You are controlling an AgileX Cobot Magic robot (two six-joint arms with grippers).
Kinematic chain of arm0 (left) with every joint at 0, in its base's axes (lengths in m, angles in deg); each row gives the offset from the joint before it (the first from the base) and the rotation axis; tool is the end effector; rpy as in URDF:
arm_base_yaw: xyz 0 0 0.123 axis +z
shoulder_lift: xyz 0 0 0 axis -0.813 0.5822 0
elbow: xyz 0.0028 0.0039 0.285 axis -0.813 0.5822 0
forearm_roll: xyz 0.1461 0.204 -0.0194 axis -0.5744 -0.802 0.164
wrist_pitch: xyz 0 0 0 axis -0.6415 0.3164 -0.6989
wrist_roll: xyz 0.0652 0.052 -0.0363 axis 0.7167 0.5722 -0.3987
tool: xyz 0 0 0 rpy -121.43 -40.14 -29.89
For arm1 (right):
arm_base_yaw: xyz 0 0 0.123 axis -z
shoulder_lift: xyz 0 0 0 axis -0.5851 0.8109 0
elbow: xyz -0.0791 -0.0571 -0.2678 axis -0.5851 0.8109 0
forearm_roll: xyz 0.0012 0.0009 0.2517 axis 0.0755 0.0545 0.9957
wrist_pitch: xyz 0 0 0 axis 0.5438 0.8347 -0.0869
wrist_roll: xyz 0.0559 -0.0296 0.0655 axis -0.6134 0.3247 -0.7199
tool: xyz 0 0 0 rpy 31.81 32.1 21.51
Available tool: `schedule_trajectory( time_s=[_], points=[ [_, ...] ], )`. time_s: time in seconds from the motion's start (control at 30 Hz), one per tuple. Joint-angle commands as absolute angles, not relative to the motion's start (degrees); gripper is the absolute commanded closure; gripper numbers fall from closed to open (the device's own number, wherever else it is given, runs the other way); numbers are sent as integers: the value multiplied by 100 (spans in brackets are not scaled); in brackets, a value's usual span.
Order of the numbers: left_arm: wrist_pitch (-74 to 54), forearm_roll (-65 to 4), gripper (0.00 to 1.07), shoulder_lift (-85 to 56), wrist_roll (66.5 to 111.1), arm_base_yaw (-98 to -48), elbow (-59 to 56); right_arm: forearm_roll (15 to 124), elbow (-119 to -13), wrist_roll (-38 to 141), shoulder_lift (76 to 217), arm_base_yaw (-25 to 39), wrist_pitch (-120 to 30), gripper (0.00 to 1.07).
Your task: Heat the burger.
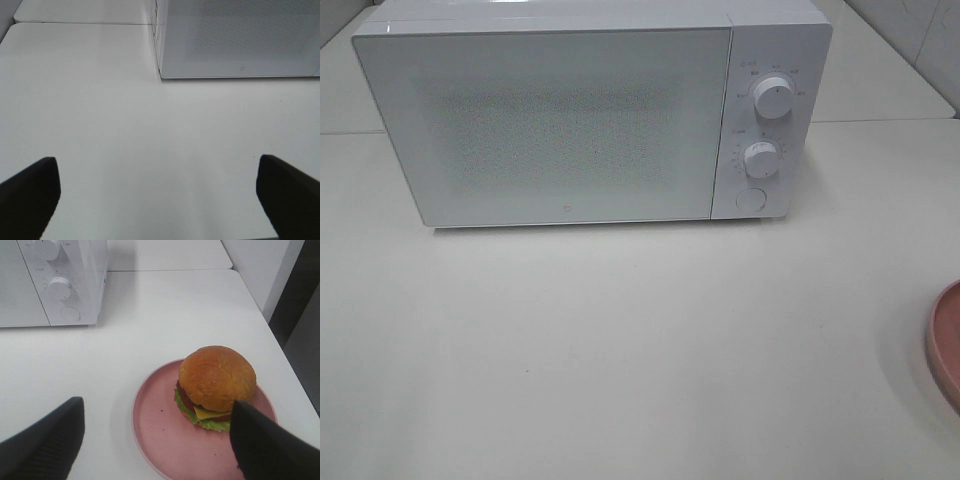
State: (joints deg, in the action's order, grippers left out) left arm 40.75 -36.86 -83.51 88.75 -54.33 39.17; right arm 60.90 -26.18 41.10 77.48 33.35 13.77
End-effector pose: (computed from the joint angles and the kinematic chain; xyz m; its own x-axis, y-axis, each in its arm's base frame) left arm -0.0087 -0.0115 0.2816 -0.4423 -0.0047 -0.8969 0.1102 0.9921 -0.0595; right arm -0.0009 -0.0106 0.2825 -0.3716 0.0107 -0.9283 0.0749 0.9970 -0.0185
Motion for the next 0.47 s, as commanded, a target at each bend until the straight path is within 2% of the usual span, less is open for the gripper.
schedule_trajectory(
  time_s=[0.03, 0.47],
  points=[
    [4063, -3674, 4, -8477, 8835, -5422, 3917, 6085, -2618, 4122, 7588, 3381, 1343, 31],
    [4063, -3915, 4, -8477, 8606, -5422, 3917, 6085, -2618, 4122, 7588, 3381, 1343, 31]
  ],
)
